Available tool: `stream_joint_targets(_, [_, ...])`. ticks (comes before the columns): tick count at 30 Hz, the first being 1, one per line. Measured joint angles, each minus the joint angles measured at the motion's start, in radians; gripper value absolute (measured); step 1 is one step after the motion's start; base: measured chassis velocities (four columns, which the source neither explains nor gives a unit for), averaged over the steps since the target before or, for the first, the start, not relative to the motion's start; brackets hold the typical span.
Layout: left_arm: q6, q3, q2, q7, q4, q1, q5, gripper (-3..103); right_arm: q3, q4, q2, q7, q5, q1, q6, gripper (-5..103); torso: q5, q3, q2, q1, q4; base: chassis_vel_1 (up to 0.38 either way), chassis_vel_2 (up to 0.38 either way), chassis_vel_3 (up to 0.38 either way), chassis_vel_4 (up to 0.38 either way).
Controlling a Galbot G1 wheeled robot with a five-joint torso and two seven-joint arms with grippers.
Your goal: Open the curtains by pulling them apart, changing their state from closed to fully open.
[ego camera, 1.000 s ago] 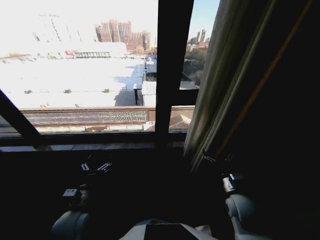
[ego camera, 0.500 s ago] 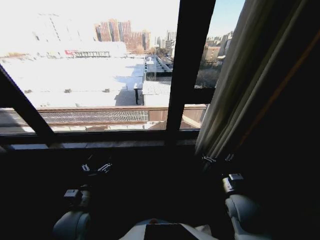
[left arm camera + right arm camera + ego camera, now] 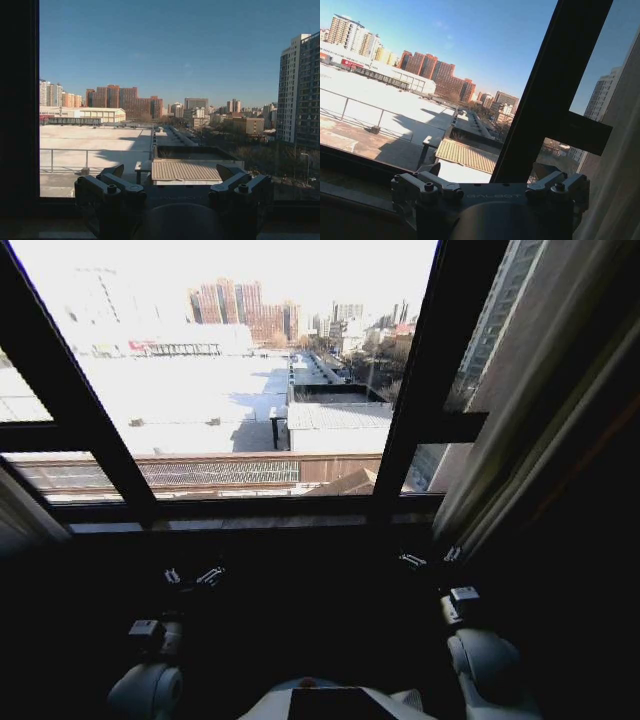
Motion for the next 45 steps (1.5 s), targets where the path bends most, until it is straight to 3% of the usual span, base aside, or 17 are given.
stream_joint_targets(45, [-0.006,0.019,-0.007,0.005,0.031,-0.021,0.001,100,-0.038,-0.071,-0.009,-0.028,-0.010,0.076,0.004,100,-0.0003,0.000,0.000,0.000,0.0000,0.357,0.353,-0.352,-0.354])
